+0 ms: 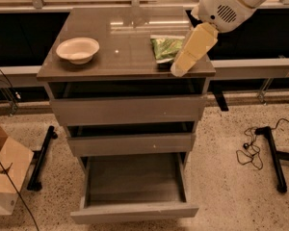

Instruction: Place green jalapeno chip bag into bottom drawer

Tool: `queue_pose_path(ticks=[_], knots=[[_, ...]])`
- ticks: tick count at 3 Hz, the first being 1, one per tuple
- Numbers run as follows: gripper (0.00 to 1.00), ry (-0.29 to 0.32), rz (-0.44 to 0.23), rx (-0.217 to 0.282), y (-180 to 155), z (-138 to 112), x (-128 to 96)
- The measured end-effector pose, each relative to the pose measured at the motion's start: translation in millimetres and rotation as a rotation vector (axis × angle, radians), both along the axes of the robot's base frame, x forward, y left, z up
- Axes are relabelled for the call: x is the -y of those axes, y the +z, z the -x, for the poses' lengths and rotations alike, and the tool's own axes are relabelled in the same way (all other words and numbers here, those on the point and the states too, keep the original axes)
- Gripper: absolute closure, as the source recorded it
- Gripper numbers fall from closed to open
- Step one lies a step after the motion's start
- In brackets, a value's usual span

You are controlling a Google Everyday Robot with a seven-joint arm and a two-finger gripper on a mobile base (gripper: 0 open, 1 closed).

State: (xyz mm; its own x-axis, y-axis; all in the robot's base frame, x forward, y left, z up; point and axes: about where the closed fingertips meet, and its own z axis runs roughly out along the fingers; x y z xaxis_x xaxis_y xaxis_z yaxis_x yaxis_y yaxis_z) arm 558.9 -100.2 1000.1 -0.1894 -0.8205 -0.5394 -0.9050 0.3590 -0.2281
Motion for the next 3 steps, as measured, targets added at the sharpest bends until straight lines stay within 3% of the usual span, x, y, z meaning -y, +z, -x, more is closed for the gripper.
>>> queue_pose_path(ticks=[2, 3], knots=[[0.0, -0.223, -0.07, 0.008, -68, -50, 36], [0.0, -0.306, -0.143, 0.002, -112, -100, 58]])
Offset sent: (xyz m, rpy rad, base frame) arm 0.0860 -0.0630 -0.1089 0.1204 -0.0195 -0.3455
